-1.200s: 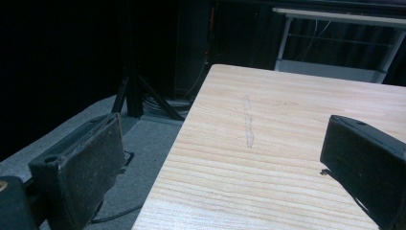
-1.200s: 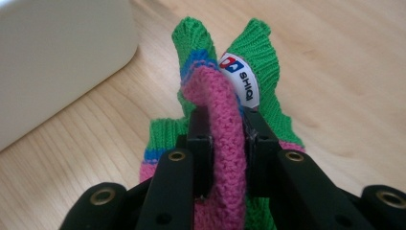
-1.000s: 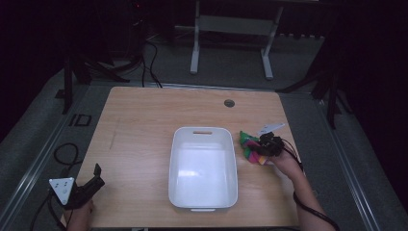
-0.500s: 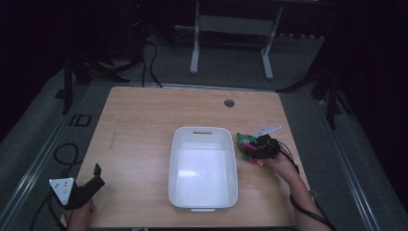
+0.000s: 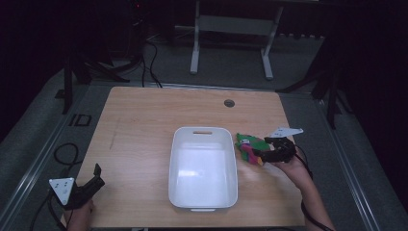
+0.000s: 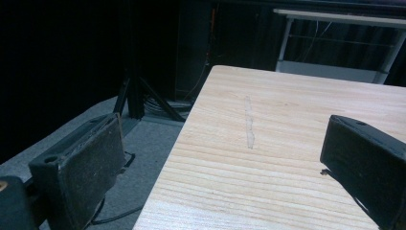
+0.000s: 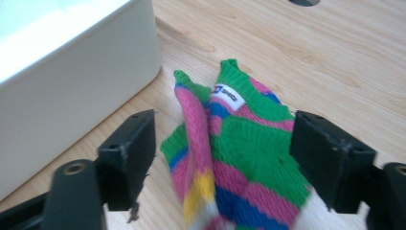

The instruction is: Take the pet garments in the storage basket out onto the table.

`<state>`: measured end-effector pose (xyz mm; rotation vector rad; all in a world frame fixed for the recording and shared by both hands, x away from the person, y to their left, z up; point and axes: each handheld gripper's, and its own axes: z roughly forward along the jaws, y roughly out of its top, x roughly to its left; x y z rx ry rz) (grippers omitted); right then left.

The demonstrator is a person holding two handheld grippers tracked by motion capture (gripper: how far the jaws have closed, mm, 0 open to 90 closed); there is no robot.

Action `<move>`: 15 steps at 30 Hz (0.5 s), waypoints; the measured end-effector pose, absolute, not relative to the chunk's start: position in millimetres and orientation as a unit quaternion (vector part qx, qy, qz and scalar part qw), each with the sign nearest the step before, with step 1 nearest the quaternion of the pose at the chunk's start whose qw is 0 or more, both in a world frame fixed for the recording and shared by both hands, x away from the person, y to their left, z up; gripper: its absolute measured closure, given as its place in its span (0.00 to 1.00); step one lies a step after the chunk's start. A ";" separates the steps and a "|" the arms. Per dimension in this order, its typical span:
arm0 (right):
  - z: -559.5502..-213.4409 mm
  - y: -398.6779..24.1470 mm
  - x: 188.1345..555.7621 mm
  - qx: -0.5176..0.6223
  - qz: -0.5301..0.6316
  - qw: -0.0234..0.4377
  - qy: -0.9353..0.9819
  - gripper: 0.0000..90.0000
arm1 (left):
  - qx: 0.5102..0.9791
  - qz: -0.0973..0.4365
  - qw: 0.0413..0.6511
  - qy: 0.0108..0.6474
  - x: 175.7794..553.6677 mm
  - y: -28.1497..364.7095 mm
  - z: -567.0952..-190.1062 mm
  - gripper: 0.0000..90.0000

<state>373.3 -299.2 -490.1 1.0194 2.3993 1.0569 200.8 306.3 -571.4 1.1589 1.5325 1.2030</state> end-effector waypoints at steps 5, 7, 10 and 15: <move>-485.3 -313.5 363.4 0.367 0.385 0.172 0.829 0.18 | 0.463 0.482 0.423 0.612 200.8 306.2 -571.5 0.02; -483.4 -322.6 357.2 0.378 0.393 0.179 0.819 0.17 | 0.463 0.482 0.423 0.612 200.9 306.2 -571.4 0.02; -483.6 -330.1 350.9 0.385 0.396 0.186 0.813 0.15 | 0.463 0.482 0.423 0.612 200.9 306.2 -571.4 0.02; -488.0 -344.2 339.3 0.389 0.409 0.196 0.802 0.12 | 0.463 0.483 0.423 0.612 200.9 306.1 -571.4 0.02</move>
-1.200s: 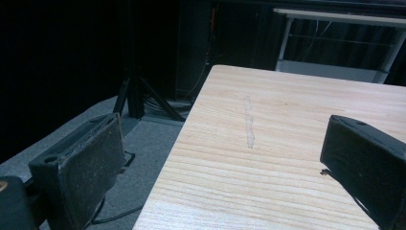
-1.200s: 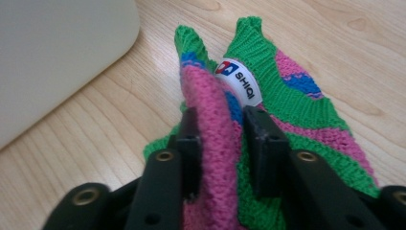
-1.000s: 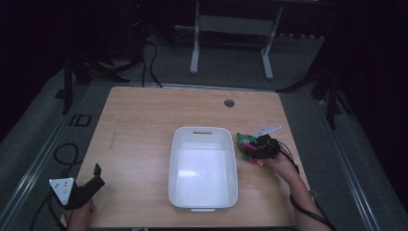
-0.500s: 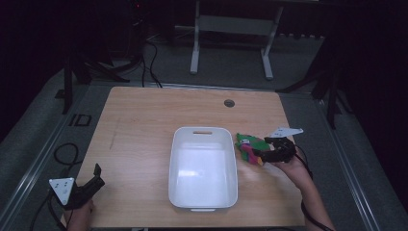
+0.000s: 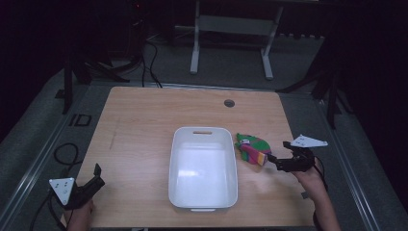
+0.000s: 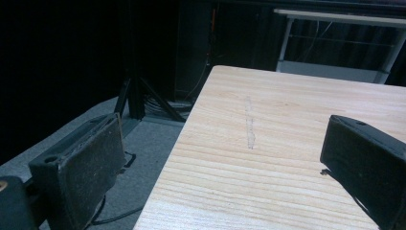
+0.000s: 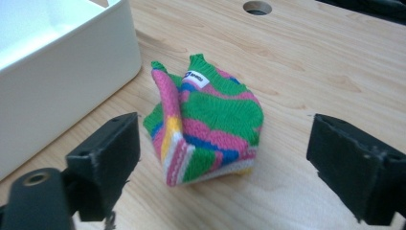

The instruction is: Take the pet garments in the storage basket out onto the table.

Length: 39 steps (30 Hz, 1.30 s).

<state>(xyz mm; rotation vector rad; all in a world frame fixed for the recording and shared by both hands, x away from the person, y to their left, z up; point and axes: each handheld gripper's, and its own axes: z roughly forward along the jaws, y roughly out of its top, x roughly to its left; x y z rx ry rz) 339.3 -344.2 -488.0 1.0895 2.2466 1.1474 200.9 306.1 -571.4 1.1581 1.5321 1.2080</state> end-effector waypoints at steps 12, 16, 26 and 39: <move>-515.0 -370.0 307.7 0.425 0.433 0.246 0.756 0.12 | 0.463 0.481 0.424 0.612 200.7 306.3 -571.4 0.02; -523.9 -378.3 297.7 0.444 0.432 0.270 0.737 0.12 | 0.463 0.481 0.424 0.612 200.7 306.4 -571.4 0.02; -545.3 -393.9 273.8 0.498 0.404 0.331 0.693 0.12 | 0.463 0.481 0.424 0.612 200.7 306.4 -571.4 0.02; -556.4 -398.5 248.8 0.524 0.396 0.391 0.645 0.12 | 0.464 0.483 0.423 0.610 200.8 306.1 -571.5 0.02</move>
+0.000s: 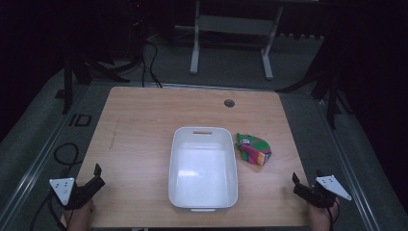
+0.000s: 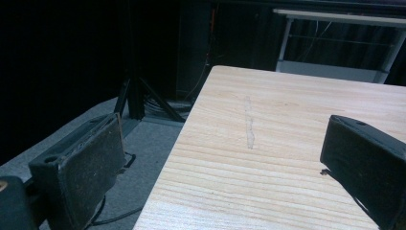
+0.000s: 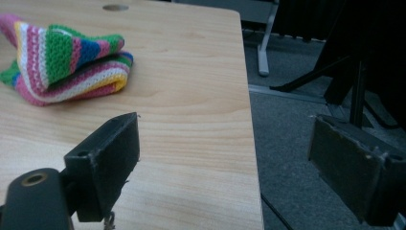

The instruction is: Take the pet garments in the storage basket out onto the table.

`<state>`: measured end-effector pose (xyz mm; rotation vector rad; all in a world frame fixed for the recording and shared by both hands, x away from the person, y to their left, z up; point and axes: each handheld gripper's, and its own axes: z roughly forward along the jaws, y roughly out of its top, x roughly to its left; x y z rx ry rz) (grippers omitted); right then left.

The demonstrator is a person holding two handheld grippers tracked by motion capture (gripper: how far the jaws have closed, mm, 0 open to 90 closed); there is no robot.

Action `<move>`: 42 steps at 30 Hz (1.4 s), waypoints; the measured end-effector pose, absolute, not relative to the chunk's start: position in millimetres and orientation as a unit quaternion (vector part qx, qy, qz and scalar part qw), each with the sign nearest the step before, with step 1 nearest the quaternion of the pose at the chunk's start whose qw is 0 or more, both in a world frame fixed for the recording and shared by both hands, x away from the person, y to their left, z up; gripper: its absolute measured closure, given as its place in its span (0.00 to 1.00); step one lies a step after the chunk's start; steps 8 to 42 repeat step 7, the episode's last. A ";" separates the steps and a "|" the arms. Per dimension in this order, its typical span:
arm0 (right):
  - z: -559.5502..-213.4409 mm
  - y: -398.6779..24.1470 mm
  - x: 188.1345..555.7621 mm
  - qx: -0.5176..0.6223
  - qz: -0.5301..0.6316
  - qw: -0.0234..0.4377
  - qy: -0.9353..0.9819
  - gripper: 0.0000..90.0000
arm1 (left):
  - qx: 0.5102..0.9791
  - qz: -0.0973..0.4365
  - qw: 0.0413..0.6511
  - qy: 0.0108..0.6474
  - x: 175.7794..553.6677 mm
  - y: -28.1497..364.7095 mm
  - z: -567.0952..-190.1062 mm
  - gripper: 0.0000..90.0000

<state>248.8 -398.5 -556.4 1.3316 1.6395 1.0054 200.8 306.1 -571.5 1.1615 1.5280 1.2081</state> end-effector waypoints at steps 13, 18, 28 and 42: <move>-557.0 -402.0 245.5 0.525 0.415 0.396 0.629 0.12 | 0.465 0.483 0.424 0.609 200.7 305.9 -571.5 0.02; -557.0 -402.0 245.5 0.525 0.415 0.396 0.629 0.12 | 0.465 0.483 0.424 0.609 200.7 305.9 -571.5 0.02; -557.0 -402.0 245.5 0.525 0.415 0.396 0.629 0.12 | 0.465 0.483 0.424 0.609 200.7 305.9 -571.5 0.02; -557.0 -402.0 245.5 0.525 0.415 0.396 0.629 0.12 | 0.465 0.483 0.424 0.609 200.7 305.9 -571.5 0.02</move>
